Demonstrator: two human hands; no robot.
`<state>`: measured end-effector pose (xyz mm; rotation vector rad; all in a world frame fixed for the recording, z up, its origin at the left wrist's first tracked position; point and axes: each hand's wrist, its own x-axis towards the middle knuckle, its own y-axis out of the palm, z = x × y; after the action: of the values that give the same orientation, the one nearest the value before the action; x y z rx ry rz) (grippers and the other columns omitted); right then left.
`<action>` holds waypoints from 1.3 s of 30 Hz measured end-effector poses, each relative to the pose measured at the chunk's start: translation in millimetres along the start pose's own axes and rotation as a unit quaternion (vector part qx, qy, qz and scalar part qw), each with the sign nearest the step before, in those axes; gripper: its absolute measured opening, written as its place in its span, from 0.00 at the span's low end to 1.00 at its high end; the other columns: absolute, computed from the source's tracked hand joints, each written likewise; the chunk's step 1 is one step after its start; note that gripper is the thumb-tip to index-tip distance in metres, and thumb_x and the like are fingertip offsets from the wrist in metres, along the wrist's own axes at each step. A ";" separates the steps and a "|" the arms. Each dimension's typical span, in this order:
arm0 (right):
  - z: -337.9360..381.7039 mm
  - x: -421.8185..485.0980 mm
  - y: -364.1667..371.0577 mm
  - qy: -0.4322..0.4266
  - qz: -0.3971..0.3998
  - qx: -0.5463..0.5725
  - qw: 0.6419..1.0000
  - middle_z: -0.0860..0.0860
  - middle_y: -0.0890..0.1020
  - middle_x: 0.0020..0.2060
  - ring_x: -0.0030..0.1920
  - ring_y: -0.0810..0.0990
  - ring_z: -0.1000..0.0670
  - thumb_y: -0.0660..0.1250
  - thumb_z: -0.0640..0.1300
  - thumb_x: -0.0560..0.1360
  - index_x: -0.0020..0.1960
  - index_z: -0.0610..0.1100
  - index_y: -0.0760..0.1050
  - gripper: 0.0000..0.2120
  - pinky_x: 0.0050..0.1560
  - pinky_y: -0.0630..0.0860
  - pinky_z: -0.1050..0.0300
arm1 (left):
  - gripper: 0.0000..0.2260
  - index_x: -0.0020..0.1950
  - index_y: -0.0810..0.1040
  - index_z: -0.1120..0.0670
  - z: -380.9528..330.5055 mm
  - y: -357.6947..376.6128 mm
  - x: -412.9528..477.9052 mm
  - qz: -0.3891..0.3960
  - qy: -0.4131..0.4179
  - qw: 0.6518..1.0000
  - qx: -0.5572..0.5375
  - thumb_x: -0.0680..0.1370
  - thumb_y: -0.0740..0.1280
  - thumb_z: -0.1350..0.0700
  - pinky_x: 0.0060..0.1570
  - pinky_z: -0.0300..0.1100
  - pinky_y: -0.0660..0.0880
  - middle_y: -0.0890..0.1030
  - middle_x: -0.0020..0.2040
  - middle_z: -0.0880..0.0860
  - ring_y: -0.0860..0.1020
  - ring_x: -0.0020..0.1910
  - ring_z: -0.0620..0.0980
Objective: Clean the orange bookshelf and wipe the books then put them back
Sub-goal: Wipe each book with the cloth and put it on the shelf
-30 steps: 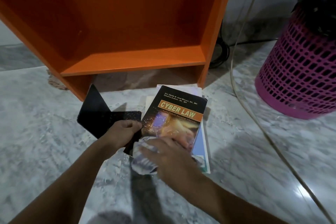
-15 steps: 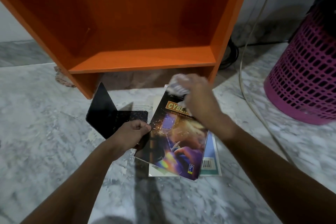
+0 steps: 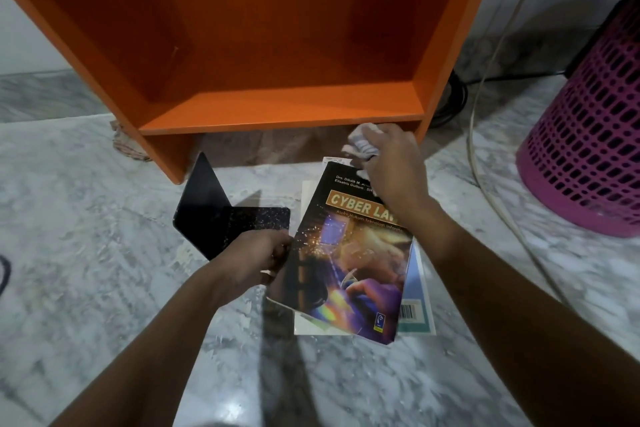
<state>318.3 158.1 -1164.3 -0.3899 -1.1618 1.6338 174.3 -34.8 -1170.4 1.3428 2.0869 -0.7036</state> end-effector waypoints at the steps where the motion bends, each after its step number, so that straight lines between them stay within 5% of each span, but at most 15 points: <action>1: 8.3 -16.5 -1.0 -0.026 0.012 -0.004 1.000 0.49 0.73 0.66 0.61 0.69 0.46 0.69 0.38 0.74 0.70 0.51 0.71 0.26 0.56 0.72 0.51 | 0.14 0.45 0.79 0.56 -1.3 -1.2 -0.3 0.009 -0.017 0.999 -0.025 0.82 0.59 0.50 0.38 0.45 0.69 0.78 0.39 0.55 0.75 0.38 0.52; 5: 41.2 -98.5 9.1 -0.176 0.150 -0.006 0.973 0.53 0.68 0.72 0.66 0.66 0.48 0.73 0.39 0.69 0.74 0.55 0.64 0.37 0.62 0.72 0.52 | 0.26 0.48 0.79 0.59 -6.2 -8.2 1.2 0.032 -0.052 0.995 -0.081 0.83 0.50 0.42 0.37 0.45 0.71 0.77 0.40 0.58 0.74 0.38 0.55; 7: 58.4 -137.7 8.0 -0.285 0.165 0.031 0.944 0.51 0.74 0.68 0.64 0.72 0.46 0.71 0.37 0.68 0.70 0.52 0.71 0.32 0.59 0.76 0.50 | 0.28 0.51 0.79 0.61 -5.7 -10.0 3.3 0.036 -0.065 0.993 -0.095 0.83 0.49 0.40 0.43 0.47 0.73 0.78 0.44 0.61 0.75 0.41 0.57; 11: 69.8 -179.6 -1.5 -0.459 0.254 0.112 0.844 0.48 0.79 0.61 0.61 0.74 0.45 0.81 0.40 0.58 0.60 0.48 0.80 0.31 0.48 0.79 0.50 | 0.26 0.47 0.77 0.59 -6.2 -7.9 1.4 0.030 -0.075 0.996 -0.046 0.82 0.51 0.40 0.36 0.44 0.67 0.76 0.38 0.58 0.73 0.36 0.54; 13: 65.9 -175.3 -4.5 -0.447 0.252 0.146 0.846 0.46 0.78 0.63 0.61 0.73 0.43 0.81 0.40 0.59 0.64 0.47 0.78 0.33 0.47 0.79 0.48 | 0.21 0.47 0.77 0.58 -7.6 -3.6 1.0 0.025 -0.065 0.997 -0.030 0.82 0.56 0.43 0.36 0.44 0.68 0.77 0.36 0.57 0.74 0.36 0.53; 16: 48.6 -142.6 -5.1 -0.380 0.184 0.138 0.896 0.48 0.77 0.64 0.59 0.74 0.44 0.76 0.41 0.64 0.66 0.49 0.76 0.31 0.50 0.78 0.50 | 0.14 0.42 0.80 0.58 -7.5 -0.3 0.3 0.038 -0.051 0.997 -0.037 0.81 0.62 0.51 0.40 0.44 0.72 0.80 0.35 0.58 0.77 0.35 0.54; 18: 31.0 -114.0 -4.8 -0.307 0.150 0.085 0.936 0.50 0.77 0.64 0.60 0.71 0.47 0.75 0.36 0.63 0.66 0.51 0.76 0.32 0.52 0.75 0.53 | 0.12 0.47 0.81 0.58 -3.4 -0.2 -1.0 0.042 -0.029 0.999 -0.012 0.81 0.63 0.51 0.43 0.45 0.74 0.81 0.40 0.57 0.78 0.41 0.54; 21: 14.6 -79.0 1.4 -0.180 0.127 0.034 0.975 0.52 0.75 0.67 0.63 0.69 0.48 0.66 0.28 0.67 0.68 0.53 0.74 0.34 0.52 0.77 0.48 | 0.10 0.45 0.79 0.56 1.0 2.6 -1.2 0.035 -0.012 0.999 0.003 0.81 0.65 0.51 0.38 0.43 0.72 0.80 0.34 0.52 0.77 0.38 0.51; 26: 16.4 -29.7 26.8 -0.222 0.178 -0.036 0.958 0.49 0.73 0.68 0.64 0.69 0.44 0.60 0.32 0.73 0.69 0.52 0.73 0.28 0.51 0.76 0.48 | 0.11 0.37 0.74 0.54 7.2 2.2 0.9 0.030 0.015 0.999 0.031 0.78 0.70 0.53 0.35 0.41 0.71 0.76 0.28 0.50 0.72 0.32 0.49; 28: 11.2 -13.8 34.7 -0.161 0.166 -0.025 0.973 0.48 0.74 0.65 0.61 0.71 0.46 0.57 0.43 0.77 0.70 0.52 0.72 0.23 0.51 0.73 0.52 | 0.12 0.36 0.74 0.54 7.8 0.9 1.5 0.033 0.009 0.999 0.024 0.78 0.70 0.53 0.36 0.42 0.70 0.75 0.28 0.50 0.71 0.32 0.49; 35: -2.6 -4.8 4.8 0.060 0.004 0.028 0.998 0.51 0.76 0.64 0.58 0.71 0.46 0.63 0.35 0.76 0.66 0.51 0.75 0.22 0.52 0.71 0.52 | 0.13 0.35 0.74 0.54 7.0 1.1 1.2 0.028 0.003 0.999 0.033 0.78 0.70 0.53 0.37 0.44 0.70 0.76 0.29 0.51 0.72 0.34 0.50; 39: 9.9 -72.3 -1.3 -0.058 0.021 0.015 0.998 0.54 0.73 0.67 0.61 0.70 0.50 0.65 0.31 0.71 0.70 0.54 0.71 0.32 0.55 0.73 0.54 | 0.12 0.37 0.74 0.54 4.0 -2.2 -0.8 0.040 0.003 0.998 0.054 0.78 0.69 0.52 0.39 0.45 0.71 0.78 0.32 0.53 0.75 0.37 0.53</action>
<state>340.8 90.3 -1179.1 -0.3049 -1.2216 1.7269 173.2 -38.8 -1172.4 1.4797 2.0130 -0.7886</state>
